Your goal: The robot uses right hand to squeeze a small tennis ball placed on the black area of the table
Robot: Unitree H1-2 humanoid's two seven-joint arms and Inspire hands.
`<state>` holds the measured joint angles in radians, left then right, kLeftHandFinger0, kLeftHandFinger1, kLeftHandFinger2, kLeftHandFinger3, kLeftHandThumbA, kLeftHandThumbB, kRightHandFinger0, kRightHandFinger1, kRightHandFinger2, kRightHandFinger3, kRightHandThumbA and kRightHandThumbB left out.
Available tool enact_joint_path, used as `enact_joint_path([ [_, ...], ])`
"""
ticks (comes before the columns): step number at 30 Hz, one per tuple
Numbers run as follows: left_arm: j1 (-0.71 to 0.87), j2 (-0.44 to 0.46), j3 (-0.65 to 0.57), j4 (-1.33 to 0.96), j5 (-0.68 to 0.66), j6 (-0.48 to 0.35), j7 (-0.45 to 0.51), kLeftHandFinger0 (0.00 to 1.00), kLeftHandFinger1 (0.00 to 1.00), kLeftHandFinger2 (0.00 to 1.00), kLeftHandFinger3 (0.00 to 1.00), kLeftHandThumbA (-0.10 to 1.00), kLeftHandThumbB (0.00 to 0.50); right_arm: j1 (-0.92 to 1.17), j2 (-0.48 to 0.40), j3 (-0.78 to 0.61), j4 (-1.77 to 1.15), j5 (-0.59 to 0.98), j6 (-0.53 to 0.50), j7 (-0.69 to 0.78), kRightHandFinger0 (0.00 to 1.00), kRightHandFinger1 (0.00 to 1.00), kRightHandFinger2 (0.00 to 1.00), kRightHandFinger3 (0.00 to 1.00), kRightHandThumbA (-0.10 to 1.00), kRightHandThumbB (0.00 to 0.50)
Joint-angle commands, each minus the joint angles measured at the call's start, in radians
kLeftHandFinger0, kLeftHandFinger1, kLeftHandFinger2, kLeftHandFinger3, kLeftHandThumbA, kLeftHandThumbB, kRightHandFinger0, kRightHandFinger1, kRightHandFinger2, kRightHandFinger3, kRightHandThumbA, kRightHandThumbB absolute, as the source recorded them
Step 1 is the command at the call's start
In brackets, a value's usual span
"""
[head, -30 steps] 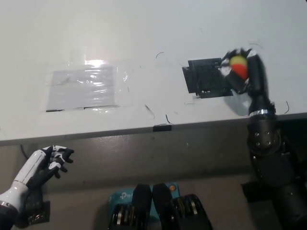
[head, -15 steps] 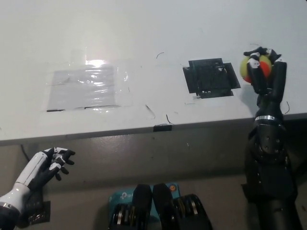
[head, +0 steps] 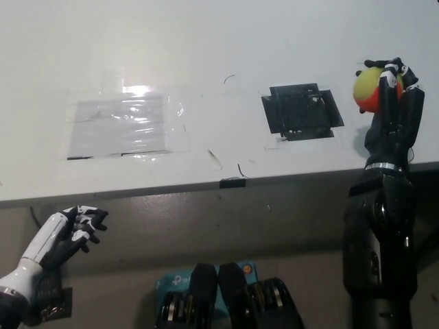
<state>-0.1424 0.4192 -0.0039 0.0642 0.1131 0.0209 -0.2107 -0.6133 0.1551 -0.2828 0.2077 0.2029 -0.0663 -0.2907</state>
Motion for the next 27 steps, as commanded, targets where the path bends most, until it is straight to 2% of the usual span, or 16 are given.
enact_joint_path([
  [1,-0.015,0.021,0.012,-0.031,0.003,-0.012,0.001,0.39,0.45,0.54,0.64,0.80,0.000,-0.006,0.005,-0.008,-0.035,0.066,0.022,0.016,0.00,0.00,0.16,0.15,-0.10,0.103],
  [8,-0.020,0.026,0.010,-0.030,0.006,-0.012,-0.003,0.40,0.46,0.55,0.66,0.88,0.017,0.000,-0.008,-0.002,-0.014,0.060,0.023,0.008,0.00,0.00,0.21,0.18,-0.10,0.122],
  [10,-0.018,0.025,0.010,-0.032,0.007,-0.006,-0.002,0.40,0.47,0.55,0.65,0.85,0.000,0.003,-0.015,0.002,-0.007,0.049,0.023,0.006,0.00,0.00,0.21,0.18,-0.10,0.122],
  [15,-0.017,0.026,0.008,-0.033,0.008,-0.006,-0.005,0.41,0.47,0.55,0.66,0.83,0.006,0.017,-0.034,0.015,0.005,0.030,0.008,0.021,0.00,0.00,0.22,0.19,-0.10,0.148],
  [18,-0.018,0.027,0.008,-0.021,0.005,-0.016,-0.006,0.40,0.46,0.55,0.66,0.84,0.020,0.014,-0.062,0.030,0.004,0.016,0.031,0.032,0.00,0.00,0.25,0.24,-0.10,0.065],
  [19,-0.013,0.027,0.006,-0.019,0.008,-0.020,-0.006,0.40,0.46,0.55,0.66,0.84,0.018,0.017,-0.071,0.040,0.004,0.010,0.039,0.039,0.00,0.00,0.25,0.25,-0.10,0.062],
  [21,-0.013,0.024,0.010,-0.015,0.000,-0.025,-0.004,0.40,0.46,0.54,0.64,0.81,0.001,0.004,-0.144,0.113,0.026,-0.080,0.078,0.080,0.00,0.00,0.32,0.34,-0.10,0.077],
  [22,-0.010,0.023,0.008,-0.014,0.000,-0.026,-0.005,0.39,0.46,0.54,0.64,0.80,0.001,0.006,-0.168,0.142,0.029,-0.102,0.099,0.088,0.00,0.00,0.34,0.34,-0.10,0.060],
  [24,-0.010,0.021,0.009,-0.007,-0.004,-0.035,-0.005,0.39,0.45,0.54,0.63,0.80,0.000,-0.012,-0.234,0.225,0.058,-0.183,0.158,0.106,0.00,0.00,0.34,0.35,-0.10,0.094],
  [25,-0.011,0.022,0.009,-0.005,-0.005,-0.037,-0.005,0.38,0.45,0.53,0.62,0.78,0.000,-0.022,-0.257,0.255,0.088,-0.212,0.143,0.107,0.00,0.00,0.28,0.30,-0.10,0.122],
  [27,-0.012,0.022,0.009,-0.001,-0.005,-0.040,-0.006,0.38,0.45,0.52,0.61,0.78,0.000,-0.036,-0.286,0.296,0.129,-0.241,0.113,0.104,0.00,0.00,0.20,0.26,-0.10,0.120],
])
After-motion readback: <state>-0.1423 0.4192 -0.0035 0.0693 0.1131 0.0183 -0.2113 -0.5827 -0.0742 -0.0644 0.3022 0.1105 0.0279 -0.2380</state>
